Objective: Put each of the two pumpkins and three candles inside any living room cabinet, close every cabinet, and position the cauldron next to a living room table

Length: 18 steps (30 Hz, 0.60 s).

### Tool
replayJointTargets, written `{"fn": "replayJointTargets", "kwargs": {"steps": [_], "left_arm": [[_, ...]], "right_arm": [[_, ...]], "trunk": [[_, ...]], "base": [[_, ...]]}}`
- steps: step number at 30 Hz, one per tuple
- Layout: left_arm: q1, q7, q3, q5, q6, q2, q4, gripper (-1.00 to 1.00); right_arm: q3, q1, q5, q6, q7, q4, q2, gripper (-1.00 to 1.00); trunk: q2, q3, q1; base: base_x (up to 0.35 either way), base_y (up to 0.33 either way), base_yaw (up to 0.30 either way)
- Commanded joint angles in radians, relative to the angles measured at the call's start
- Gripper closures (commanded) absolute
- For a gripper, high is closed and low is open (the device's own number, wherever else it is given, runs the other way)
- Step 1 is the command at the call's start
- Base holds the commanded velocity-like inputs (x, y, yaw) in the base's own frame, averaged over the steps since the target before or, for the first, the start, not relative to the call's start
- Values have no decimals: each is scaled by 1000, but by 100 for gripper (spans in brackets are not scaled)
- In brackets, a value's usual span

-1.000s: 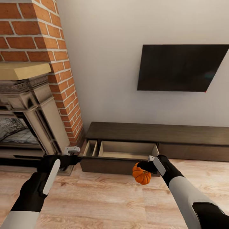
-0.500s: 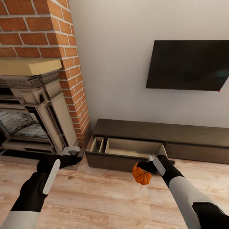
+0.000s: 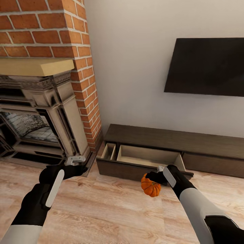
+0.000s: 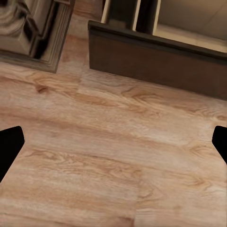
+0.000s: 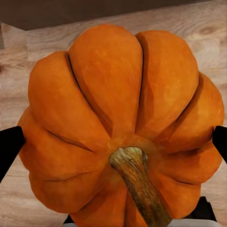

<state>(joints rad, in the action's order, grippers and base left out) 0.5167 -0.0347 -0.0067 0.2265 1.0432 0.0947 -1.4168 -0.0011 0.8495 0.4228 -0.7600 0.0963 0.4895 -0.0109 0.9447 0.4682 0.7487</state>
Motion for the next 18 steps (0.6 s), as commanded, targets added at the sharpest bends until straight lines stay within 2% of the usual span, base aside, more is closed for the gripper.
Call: {"fn": "replayJointTargets", "kwargs": {"steps": [1,6,18], "left_arm": [[1,-4,-1,5,4,0,-1,-100],[1,-4,0,6,4,0,-1,-100],[2,-4,6,0,4,-1,11,-100]], "right_arm": [[-1,0,12,-4,8,2,1,100],[0,0,4,-4,9,2,12,100],[0,0,1,-4,10,0,18,100]], "trunk": [[1,3,0],[1,10,0],[-83,-12,-46]], "base": [[0,0,163],[0,0,168],[0,0,175]]}}
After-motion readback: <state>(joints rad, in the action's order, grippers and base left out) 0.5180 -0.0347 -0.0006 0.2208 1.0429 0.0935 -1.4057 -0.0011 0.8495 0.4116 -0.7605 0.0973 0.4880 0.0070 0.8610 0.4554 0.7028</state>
